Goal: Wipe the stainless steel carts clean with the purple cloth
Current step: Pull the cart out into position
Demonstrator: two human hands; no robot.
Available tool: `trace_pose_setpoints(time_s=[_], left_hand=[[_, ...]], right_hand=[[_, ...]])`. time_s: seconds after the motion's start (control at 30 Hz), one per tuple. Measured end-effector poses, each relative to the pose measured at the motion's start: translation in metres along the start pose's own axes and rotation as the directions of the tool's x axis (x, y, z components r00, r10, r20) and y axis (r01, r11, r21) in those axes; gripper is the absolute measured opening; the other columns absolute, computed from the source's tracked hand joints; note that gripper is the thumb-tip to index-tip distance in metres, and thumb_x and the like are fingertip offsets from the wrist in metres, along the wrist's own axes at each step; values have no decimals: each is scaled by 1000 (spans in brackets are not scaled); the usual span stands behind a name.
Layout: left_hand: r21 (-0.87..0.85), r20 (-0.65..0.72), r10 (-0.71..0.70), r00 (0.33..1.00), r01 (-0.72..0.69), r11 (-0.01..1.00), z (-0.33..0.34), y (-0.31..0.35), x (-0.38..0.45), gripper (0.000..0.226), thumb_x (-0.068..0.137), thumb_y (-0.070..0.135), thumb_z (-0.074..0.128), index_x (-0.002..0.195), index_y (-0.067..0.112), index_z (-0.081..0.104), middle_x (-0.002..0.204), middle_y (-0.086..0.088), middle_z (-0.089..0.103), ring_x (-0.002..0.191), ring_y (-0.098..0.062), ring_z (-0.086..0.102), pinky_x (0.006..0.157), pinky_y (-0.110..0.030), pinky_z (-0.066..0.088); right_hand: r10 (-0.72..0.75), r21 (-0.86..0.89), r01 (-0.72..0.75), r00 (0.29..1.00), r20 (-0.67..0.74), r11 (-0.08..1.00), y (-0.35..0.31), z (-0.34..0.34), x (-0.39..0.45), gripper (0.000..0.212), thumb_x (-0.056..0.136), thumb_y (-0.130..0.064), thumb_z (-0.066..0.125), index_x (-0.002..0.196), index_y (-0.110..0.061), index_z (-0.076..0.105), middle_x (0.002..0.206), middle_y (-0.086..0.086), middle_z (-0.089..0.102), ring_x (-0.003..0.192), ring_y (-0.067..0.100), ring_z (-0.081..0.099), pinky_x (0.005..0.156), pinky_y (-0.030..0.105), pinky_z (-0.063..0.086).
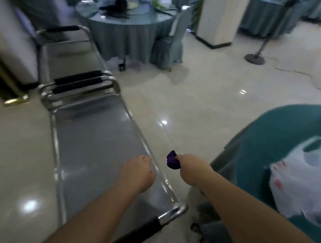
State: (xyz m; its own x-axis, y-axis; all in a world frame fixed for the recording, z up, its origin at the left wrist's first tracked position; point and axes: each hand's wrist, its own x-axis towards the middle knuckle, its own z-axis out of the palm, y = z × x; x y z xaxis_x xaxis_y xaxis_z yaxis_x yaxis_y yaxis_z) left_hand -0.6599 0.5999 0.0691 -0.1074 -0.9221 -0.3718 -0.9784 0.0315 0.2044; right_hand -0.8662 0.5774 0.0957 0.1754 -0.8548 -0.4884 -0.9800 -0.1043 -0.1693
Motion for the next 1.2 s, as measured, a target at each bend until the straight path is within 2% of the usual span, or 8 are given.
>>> trace_pose_setpoints(time_s=[0.1,0.2,0.37,0.63,0.83,0.93,1.07,1.2], left_hand=[[-71,-23,-188,982,186,980,-3,-9,8,54,99,40,50,150,24,50,150,0,55,134,-28,54,109,-42,46],[-122,-7,-388,922,384,915,-8,-7,2,52,100,42,50,149,23,51,150,-2,55,134,-29,55,111,-44,46],[-171,32,-583,812,580,797,2,4,-34,53,102,43,51,149,20,50,148,-3,56,130,-28,56,109,-41,47],[-296,99,-746,658,735,610,37,-8,-80,52,105,40,49,153,19,45,152,-5,52,137,-27,50,110,-39,40],[-416,146,-788,599,759,500,56,-16,-76,45,104,39,49,145,20,50,144,-2,57,129,-26,54,106,-39,43],[-438,166,-825,541,790,430,62,-18,-69,48,103,42,48,147,22,48,144,-1,56,129,-25,53,104,-42,45],[-451,211,-884,418,844,292,64,-16,-53,55,102,45,48,153,26,43,152,0,49,134,-26,50,105,-43,42],[-494,260,-941,216,867,62,53,0,-32,52,101,41,49,150,25,47,152,0,51,133,-25,52,108,-43,43]], right_hand=[[-184,-67,188,982,51,980,-12,-18,51,38,88,-3,48,120,-19,60,104,1,61,98,25,65,75,31,45],[-379,-107,390,919,108,915,-28,-34,81,38,92,-2,48,126,-15,59,117,5,63,108,26,64,82,30,46],[-562,-180,617,779,277,766,-52,-38,102,33,94,0,47,123,-13,57,114,8,64,103,26,64,87,33,52],[-629,-263,769,631,454,582,-103,-5,112,27,96,-1,48,120,-9,59,109,6,64,95,21,60,79,30,46],[-654,-279,825,562,507,492,-134,17,127,27,93,-2,48,113,-15,60,100,0,59,97,24,64,91,42,56],[-683,-273,857,514,518,438,-149,27,144,24,93,-3,49,111,-16,59,92,-2,54,89,22,61,81,37,53],[-717,-227,914,404,568,336,-174,37,174,25,93,-2,51,113,-16,58,100,3,57,92,23,59,81,36,49],[-735,-113,974,223,640,197,-200,39,202,26,90,4,50,106,-17,54,107,5,57,101,17,55,87,31,42]])
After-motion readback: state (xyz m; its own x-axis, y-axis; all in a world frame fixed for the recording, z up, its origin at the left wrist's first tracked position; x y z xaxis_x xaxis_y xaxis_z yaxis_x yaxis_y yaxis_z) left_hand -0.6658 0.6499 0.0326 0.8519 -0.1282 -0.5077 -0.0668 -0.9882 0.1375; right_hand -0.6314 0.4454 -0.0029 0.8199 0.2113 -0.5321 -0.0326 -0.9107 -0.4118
